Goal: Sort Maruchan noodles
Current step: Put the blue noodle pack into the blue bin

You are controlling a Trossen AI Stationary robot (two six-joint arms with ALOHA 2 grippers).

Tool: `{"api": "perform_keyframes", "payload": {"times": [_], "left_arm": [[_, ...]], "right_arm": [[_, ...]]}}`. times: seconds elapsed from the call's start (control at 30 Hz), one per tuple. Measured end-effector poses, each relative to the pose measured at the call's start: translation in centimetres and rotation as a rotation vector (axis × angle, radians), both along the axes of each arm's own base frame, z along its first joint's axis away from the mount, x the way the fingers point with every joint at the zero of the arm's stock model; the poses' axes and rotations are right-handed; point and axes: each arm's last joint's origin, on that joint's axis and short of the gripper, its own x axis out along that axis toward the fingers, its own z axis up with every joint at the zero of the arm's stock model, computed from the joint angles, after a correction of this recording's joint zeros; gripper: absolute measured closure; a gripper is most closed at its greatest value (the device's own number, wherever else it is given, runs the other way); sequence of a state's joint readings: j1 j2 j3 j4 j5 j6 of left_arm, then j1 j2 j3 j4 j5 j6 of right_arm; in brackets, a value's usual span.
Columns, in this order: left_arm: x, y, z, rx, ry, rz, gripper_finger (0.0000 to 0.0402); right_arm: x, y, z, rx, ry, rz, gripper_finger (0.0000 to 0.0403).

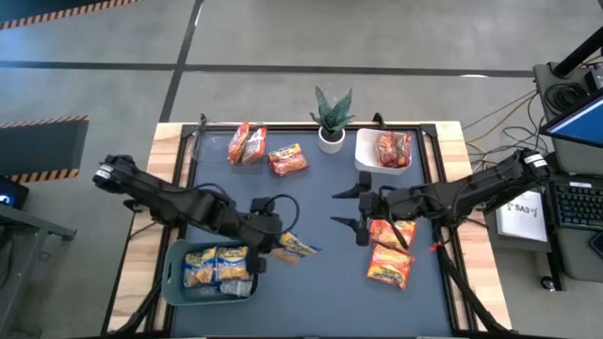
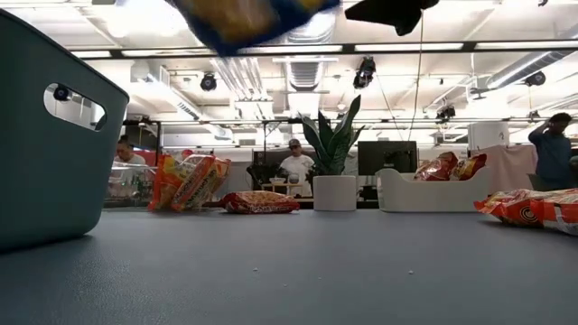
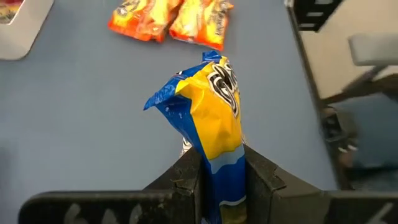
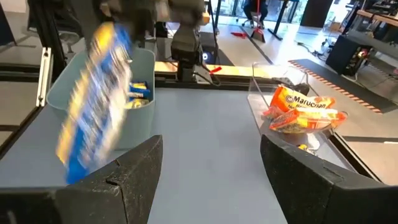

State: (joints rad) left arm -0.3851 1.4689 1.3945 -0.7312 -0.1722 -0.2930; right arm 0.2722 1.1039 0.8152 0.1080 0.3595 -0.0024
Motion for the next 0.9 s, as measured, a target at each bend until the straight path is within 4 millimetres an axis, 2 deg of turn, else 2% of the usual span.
{"api": "perform_keyframes", "payload": {"times": [0.17,0.3,0.63,0.77,0.9], "left_arm": [[-1.9,-0.8,3.4,-0.049,0.072,0.033,0.0347],[-3.6,-1.3,4.7,-0.079,0.16,0.083,0.0347],[-7.3,-1.6,4.6,-0.11,0.448,0.307,0.0347],[-8.8,-1.8,4.6,-0.179,0.554,0.465,0.0347],[-9.6,-2.8,4.3,-0.27,0.608,0.542,0.0347]], "right_arm": [[0.2,0.0,-0.7,-0.006,0.021,-0.004,0.014],[0.3,0.1,-0.7,-0.017,0.022,-0.005,0.0144],[0.3,0.1,-0.4,-0.023,-0.01,-0.001,0.0147],[0.4,0.1,-0.4,-0.019,-0.012,-0.002,0.0147],[0.3,0.1,-0.6,-0.008,-0.01,-0.005,0.0147]]}}
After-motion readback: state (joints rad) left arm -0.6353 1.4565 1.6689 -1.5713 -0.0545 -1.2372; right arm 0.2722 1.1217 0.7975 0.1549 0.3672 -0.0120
